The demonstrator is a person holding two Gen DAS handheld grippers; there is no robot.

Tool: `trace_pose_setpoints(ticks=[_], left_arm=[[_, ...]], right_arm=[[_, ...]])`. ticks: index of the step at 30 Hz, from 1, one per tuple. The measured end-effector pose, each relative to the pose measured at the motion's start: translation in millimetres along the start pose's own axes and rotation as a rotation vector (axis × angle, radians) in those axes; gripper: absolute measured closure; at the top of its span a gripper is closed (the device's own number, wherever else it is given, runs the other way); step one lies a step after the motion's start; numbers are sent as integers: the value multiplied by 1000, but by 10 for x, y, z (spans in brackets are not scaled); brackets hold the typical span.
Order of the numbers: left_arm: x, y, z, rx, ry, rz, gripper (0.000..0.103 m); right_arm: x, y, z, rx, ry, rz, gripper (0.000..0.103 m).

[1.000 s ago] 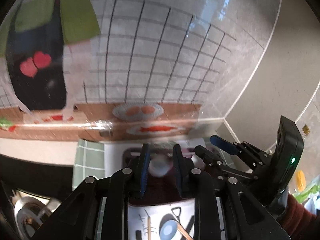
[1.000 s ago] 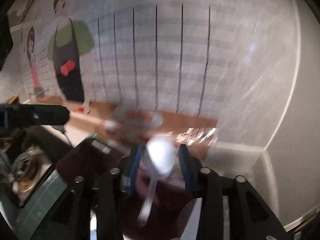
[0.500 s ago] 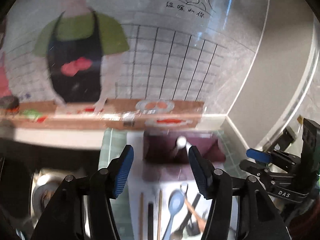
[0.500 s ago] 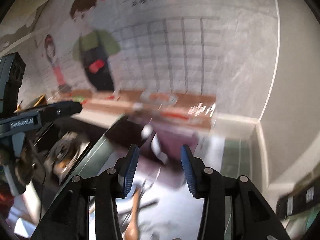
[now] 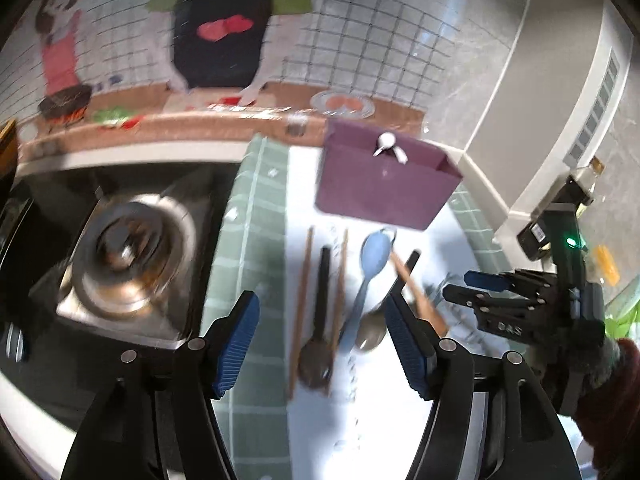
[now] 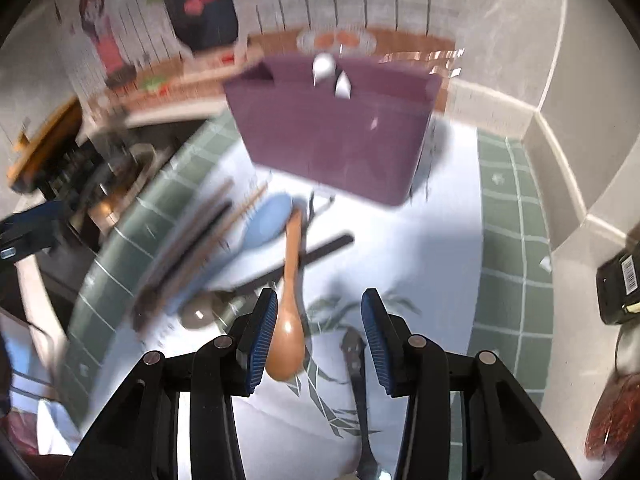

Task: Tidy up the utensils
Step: 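Grasp the wooden spoon by its handle with the right gripper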

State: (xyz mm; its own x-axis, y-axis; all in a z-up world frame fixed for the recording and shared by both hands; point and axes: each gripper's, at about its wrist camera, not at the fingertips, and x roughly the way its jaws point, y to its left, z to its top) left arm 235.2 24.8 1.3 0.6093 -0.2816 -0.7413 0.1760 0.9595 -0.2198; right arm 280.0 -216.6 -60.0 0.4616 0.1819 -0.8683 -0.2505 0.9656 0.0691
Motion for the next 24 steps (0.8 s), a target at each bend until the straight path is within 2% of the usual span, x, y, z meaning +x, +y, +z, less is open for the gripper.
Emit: trace_pose_setpoints(ticks=[4, 6, 10, 15, 21, 24], left_arm=[[-122, 205, -288, -82, -10, 45, 33], [-163, 305, -397, -121, -13, 76, 31], [-178, 447, -556, -177, 3, 119, 30], [-189, 405, -581, -151, -5, 163, 30], [-137, 254, -482, -118, -6, 149, 30], [-95, 163, -434, -107, -2, 129, 30]], right_arm=[[173, 69, -32, -29, 7, 23, 62], [240, 73, 24, -25, -2, 49, 66], [425, 127, 151, -44, 6, 22, 76], [537, 158, 289, -53, -5, -4, 78], [623, 128, 427, -34, 5, 35, 78], [636, 148, 452, -42, 13, 34, 87]])
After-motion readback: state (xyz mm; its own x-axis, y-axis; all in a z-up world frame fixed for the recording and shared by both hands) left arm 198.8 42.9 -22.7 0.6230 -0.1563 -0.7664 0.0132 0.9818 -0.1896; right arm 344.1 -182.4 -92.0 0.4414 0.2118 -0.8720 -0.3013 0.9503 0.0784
